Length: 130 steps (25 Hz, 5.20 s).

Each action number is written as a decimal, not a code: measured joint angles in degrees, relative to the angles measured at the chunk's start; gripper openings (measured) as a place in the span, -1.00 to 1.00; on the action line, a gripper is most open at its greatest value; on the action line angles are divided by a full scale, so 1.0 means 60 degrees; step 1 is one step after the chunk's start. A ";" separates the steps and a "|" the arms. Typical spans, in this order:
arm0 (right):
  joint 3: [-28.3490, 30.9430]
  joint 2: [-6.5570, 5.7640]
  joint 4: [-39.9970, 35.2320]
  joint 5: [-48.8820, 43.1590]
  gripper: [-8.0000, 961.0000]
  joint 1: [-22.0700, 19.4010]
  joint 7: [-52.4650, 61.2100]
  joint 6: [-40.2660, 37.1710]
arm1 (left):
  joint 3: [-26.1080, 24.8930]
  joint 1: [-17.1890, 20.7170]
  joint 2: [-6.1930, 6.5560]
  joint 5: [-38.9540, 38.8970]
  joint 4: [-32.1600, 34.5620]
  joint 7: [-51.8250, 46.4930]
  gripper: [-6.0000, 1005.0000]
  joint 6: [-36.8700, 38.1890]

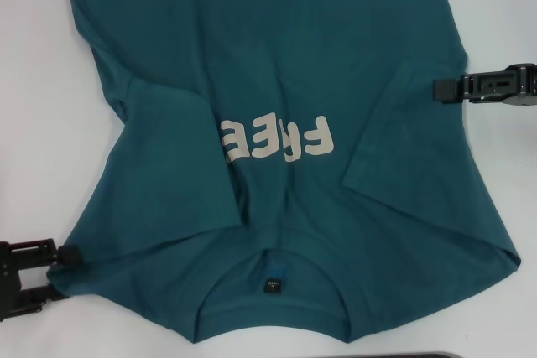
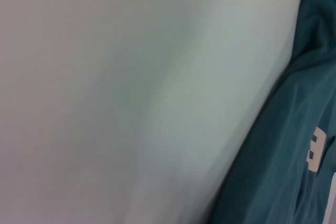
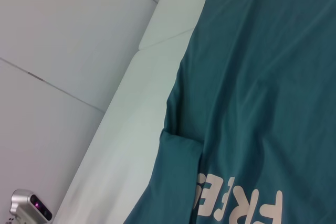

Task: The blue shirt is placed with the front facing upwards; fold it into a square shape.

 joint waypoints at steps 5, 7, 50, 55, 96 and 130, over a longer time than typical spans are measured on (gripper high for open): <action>-0.0003 0.0001 0.0000 0.0000 0.03 0.0019 0.0000 0.0000 | -0.0003 -0.0228 -0.0096 0.0048 -0.0001 0.0001 0.28 -0.0140; -0.0005 0.0004 -0.0001 0.0000 0.03 0.0026 0.0000 0.0000 | -0.0002 -0.0307 -0.0132 0.0070 0.0000 -0.0001 0.28 -0.0155; -0.0565 -0.1263 0.0219 -0.4099 0.02 0.0067 0.0852 -0.2146 | -0.0075 -0.0766 -0.0190 -0.0497 -0.0292 0.0879 -0.95 0.1262; -0.0605 -0.1168 0.0219 -0.4436 0.02 0.0044 0.0725 -0.2097 | -0.0101 -0.0787 -0.0180 -0.0506 -0.0250 0.0889 -0.95 0.1222; 0.0340 -0.0644 0.0238 -0.4614 0.02 -0.0017 -0.0190 -0.1691 | -0.0149 -0.0927 -0.0074 -0.0499 -0.0132 0.0834 -0.95 0.1092; 0.0284 -0.0699 0.0717 -0.5362 0.52 0.0033 0.0077 -0.1140 | -0.0148 -0.0927 -0.0058 -0.0500 -0.0132 0.0840 -0.95 0.1089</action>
